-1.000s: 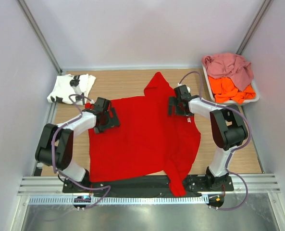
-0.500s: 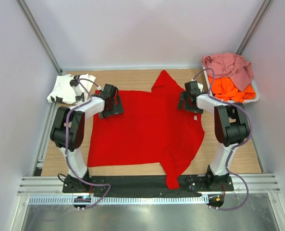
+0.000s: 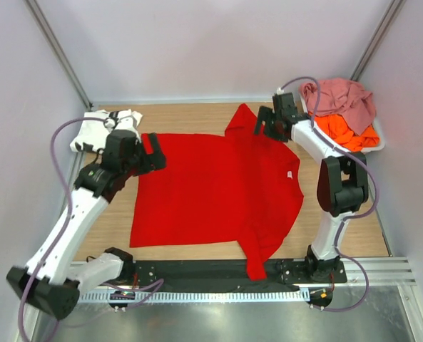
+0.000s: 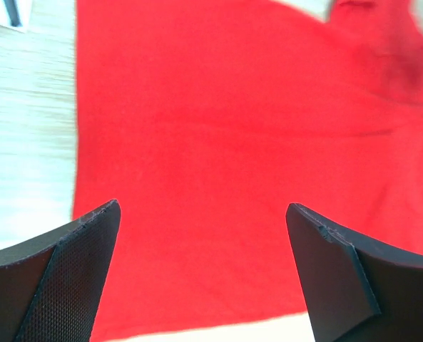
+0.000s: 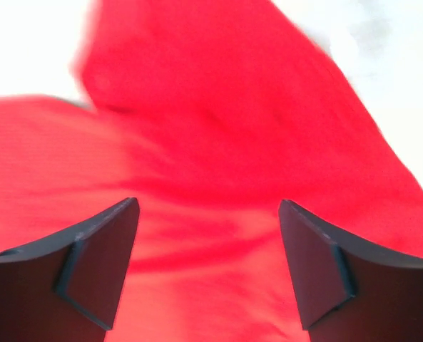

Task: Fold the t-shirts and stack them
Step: Flatten the tshirt out

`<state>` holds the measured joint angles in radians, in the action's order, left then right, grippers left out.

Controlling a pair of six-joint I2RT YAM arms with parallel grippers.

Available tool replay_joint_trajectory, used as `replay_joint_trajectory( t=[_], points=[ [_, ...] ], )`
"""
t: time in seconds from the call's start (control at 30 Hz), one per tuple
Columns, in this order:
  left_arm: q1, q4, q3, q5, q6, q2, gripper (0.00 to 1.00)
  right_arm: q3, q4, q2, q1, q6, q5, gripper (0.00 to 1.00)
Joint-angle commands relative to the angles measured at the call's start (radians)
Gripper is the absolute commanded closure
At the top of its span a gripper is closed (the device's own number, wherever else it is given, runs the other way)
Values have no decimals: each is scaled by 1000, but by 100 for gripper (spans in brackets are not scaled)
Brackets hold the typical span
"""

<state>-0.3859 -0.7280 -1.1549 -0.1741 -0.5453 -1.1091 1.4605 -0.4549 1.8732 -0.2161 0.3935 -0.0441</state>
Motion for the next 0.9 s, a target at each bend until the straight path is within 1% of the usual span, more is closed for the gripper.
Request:
replay_joint_trajectory(
  t=[0.0,0.03,0.07,0.1,0.2,0.23,0.3,0.33,0.4,0.53,0.67,0.87],
  points=[
    [-5,-122,81,-2,39,141,0,202,61,94,-5,71,122,18],
    [-7,-123,104,-7,41,179,0,236,65,124,-3,94,124,22],
    [-5,-122,125,-13,39,211,0,270,70,160,-5,109,122,23],
    [-7,-126,164,-13,44,274,0,338,74,220,-5,123,128,24],
    [-7,-122,234,-28,39,366,0,464,73,309,-5,166,144,28],
    [-7,-104,242,-37,35,423,0,490,74,363,-3,177,145,31],
    [-7,-93,251,-37,21,475,0,561,68,412,-5,203,138,33],
    [-8,-76,262,-53,19,520,0,584,61,452,-5,208,136,34],
    [-8,-57,284,-87,36,552,0,639,51,487,-5,214,136,34],
    [-2,-62,271,-96,54,577,0,659,71,532,-5,229,141,34],
    [2,-71,267,-105,58,584,0,621,122,540,-8,245,144,37],
    [24,-60,270,-67,65,581,0,612,150,558,-23,246,156,41]
  ],
)
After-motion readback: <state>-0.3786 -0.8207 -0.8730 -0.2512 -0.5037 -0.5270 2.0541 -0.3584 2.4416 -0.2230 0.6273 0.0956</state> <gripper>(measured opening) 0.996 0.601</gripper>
